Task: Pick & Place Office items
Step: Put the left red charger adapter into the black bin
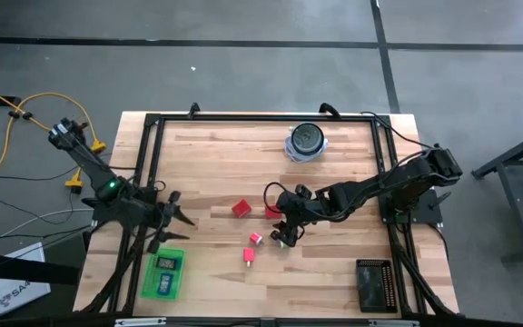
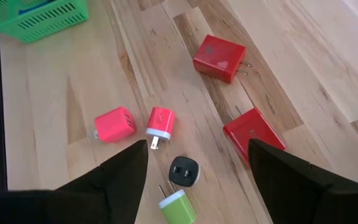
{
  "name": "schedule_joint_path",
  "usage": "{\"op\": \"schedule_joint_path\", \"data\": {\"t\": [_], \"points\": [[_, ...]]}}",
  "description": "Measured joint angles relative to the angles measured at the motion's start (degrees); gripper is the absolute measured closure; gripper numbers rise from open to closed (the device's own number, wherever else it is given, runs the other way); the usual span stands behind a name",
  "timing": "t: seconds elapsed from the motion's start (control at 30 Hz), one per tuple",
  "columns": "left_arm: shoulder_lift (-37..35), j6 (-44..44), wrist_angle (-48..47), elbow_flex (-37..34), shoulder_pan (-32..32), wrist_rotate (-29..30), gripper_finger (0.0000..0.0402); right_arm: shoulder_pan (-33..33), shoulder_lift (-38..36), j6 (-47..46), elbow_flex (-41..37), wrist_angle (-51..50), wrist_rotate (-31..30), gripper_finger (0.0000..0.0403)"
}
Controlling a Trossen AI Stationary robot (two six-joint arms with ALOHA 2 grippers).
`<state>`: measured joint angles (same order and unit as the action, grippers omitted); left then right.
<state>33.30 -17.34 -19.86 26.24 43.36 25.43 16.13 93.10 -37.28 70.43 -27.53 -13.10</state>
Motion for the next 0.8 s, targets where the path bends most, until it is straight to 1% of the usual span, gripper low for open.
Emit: {"op": "schedule_joint_path", "data": {"t": [0.5, 0.63, 0.8], "points": [[0.0, -0.1, 0.1, 0.0, -14.1, 0.0, 0.0211, 0.0, 0.0, 0.0, 0.0, 0.0, 0.0, 0.0139], [0.0, -0.1, 0.3, 0.0, -16.5, 0.0, 0.0211, 0.0, 0.0, 0.0, 0.0, 0.0, 0.0, 0.0139], [0.0, -0.1, 0.3, 0.0, -17.6, -0.1, 0.0211, 0.0, 0.0, 0.0, 0.0, 0.0, 0.0, 0.0139]]}}
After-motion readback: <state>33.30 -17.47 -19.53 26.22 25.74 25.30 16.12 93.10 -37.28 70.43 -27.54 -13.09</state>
